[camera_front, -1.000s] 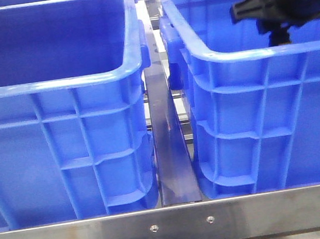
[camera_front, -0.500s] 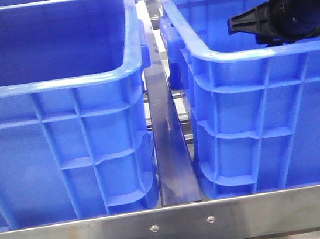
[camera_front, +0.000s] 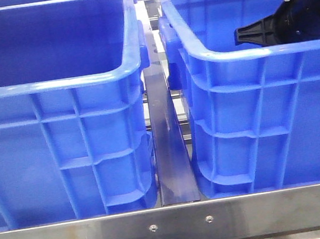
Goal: Pick red and yellow buttons and place in box
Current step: 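Lower the red button into the empty crate and open the right gripper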
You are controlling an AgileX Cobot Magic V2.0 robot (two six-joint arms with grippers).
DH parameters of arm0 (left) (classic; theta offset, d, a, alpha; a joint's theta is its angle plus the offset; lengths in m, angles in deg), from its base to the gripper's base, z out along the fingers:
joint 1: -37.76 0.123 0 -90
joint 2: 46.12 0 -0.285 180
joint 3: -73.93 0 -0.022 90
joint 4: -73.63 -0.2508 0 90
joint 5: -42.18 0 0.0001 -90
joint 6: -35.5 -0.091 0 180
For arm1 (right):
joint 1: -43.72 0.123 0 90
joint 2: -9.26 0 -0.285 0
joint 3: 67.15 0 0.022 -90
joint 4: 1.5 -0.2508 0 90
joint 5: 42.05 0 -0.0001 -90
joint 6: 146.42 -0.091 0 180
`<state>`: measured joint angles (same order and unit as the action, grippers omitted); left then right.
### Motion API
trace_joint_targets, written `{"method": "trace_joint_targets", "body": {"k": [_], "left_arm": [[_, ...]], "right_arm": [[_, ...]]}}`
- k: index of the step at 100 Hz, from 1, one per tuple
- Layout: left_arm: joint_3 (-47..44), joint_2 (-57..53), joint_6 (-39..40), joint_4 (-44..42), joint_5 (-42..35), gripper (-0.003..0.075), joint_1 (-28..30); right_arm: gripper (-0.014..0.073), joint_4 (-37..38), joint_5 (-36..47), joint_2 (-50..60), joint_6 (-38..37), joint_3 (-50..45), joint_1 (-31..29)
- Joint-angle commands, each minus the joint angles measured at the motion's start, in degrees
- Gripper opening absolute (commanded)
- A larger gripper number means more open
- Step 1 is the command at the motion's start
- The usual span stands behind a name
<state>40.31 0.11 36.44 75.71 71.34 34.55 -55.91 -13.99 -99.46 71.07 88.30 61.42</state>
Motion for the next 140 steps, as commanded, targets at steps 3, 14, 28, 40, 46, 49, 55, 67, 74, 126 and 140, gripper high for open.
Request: {"method": "trace_joint_targets", "body": {"k": [3, 14, 28, 40, 46, 49, 55, 67, 74, 126, 140], "left_arm": [[1.67, -0.11, 0.24, 0.16, -4.29, -0.0019, 0.06], [1.67, -0.11, 0.24, 0.16, -3.79, -0.0019, 0.06], [1.67, -0.11, 0.24, 0.16, -3.51, -0.0019, 0.06], [1.67, -0.11, 0.24, 0.16, -3.51, -0.0019, 0.06], [1.67, -0.11, 0.24, 0.16, -3.51, -0.0019, 0.06], [1.67, -0.11, 0.24, 0.16, -3.51, -0.0019, 0.06], [1.67, -0.11, 0.24, 0.16, -3.43, -0.0019, 0.06], [1.67, -0.11, 0.24, 0.16, -3.38, -0.0019, 0.06], [1.67, -0.11, 0.24, 0.16, -3.00, -0.0019, 0.06], [1.67, -0.11, 0.24, 0.16, -2.50, -0.0019, 0.06], [1.67, -0.11, 0.24, 0.16, -2.50, -0.0019, 0.06]], "right_arm": [[0.0262, 1.43, -1.38, 1.62, -0.13, 1.27, -0.32], [0.0435, 1.16, -1.38, 1.81, -0.13, 1.27, -0.32], [0.0604, -1.15, -1.33, 3.24, 0.85, 1.27, -0.32], [0.0615, -3.32, -1.33, 4.96, 3.67, 1.27, -0.32], [0.0615, -5.12, -1.38, 6.25, 6.13, 1.27, -0.32], [0.0615, -6.15, -1.38, 6.92, 7.43, 1.27, -0.32], [0.0615, -9.34, -1.99, 8.76, 10.79, 1.27, -0.32], [0.0615, -16.76, -6.13, 13.51, 19.06, 1.27, -0.32], [0.0615, -21.06, -9.85, 16.67, 24.20, 1.27, -0.32], [0.0615, -49.86, -9.30, 42.71, 61.79, -4.90, -0.32], [0.0615, -55.37, -8.59, 49.67, 67.39, -7.28, -0.32]]}}
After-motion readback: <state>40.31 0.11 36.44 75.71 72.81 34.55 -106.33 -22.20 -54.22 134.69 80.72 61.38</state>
